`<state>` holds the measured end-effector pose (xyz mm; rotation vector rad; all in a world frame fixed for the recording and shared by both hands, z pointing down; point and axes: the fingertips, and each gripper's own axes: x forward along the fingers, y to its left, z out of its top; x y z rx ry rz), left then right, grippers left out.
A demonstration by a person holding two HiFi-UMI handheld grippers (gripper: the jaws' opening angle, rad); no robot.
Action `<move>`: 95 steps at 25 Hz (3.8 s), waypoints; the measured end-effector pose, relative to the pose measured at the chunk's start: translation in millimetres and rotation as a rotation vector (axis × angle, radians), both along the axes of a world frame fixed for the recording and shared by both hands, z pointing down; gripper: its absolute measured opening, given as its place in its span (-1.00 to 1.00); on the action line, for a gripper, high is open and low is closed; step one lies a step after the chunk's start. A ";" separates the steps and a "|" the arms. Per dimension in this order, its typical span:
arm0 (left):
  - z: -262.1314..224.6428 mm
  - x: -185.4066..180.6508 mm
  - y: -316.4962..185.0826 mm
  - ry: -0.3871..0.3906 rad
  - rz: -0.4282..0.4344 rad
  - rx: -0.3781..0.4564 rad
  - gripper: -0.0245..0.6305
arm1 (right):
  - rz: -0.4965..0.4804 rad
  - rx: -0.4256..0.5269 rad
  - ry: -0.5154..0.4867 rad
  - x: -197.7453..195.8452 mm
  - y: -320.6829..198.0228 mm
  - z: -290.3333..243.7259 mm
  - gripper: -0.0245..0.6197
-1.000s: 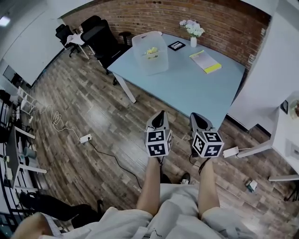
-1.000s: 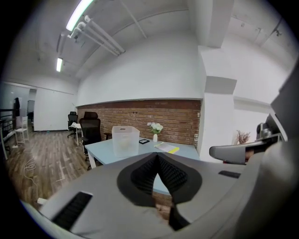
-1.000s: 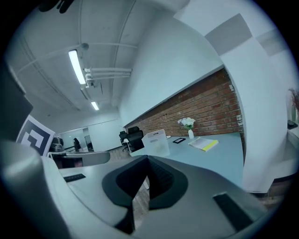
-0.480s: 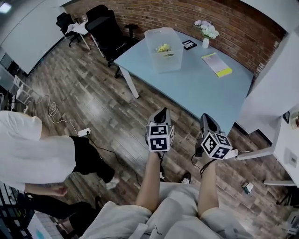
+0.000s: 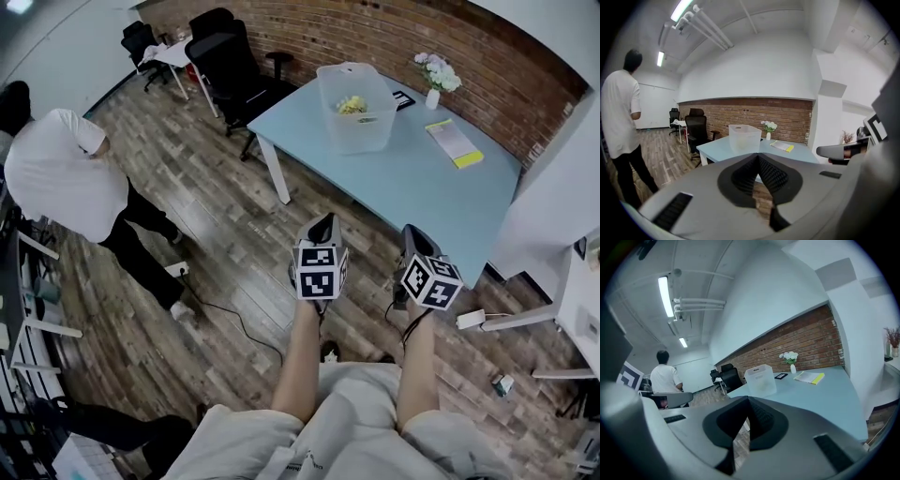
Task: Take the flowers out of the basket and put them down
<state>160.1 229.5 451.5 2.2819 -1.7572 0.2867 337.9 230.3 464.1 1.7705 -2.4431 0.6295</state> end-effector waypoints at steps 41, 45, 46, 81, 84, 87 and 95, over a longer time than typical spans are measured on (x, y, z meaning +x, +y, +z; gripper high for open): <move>-9.1 -72.0 -202.9 -0.066 -0.007 -0.006 -0.86 | -0.079 0.035 0.121 -80.9 -237.9 -25.6 -0.85; -19.9 -85.3 -226.6 -0.074 -0.041 0.011 -0.86 | -0.099 0.047 0.108 -90.9 -264.9 -35.0 -0.85; -21.3 -85.6 -232.3 -0.080 -0.043 0.013 -0.86 | -0.104 0.048 0.106 -91.5 -271.9 -35.7 -0.85; -6.6 -70.3 -373.6 -0.138 -0.026 -0.025 -0.86 | -0.097 -0.001 0.062 -42.7 -428.5 -17.5 -0.85; -1.5 -95.3 -379.9 -0.141 -0.049 -0.049 -0.86 | -0.093 -0.030 0.065 -51.3 -441.3 -7.6 -0.85; -1.0 -114.8 -396.2 -0.122 -0.064 -0.059 -0.86 | -0.060 -0.054 0.059 -51.4 -456.6 2.0 -0.85; 5.4 -114.9 -473.4 -0.052 0.029 -0.072 -0.86 | -0.014 -0.102 0.119 -62.7 -493.3 12.8 -0.85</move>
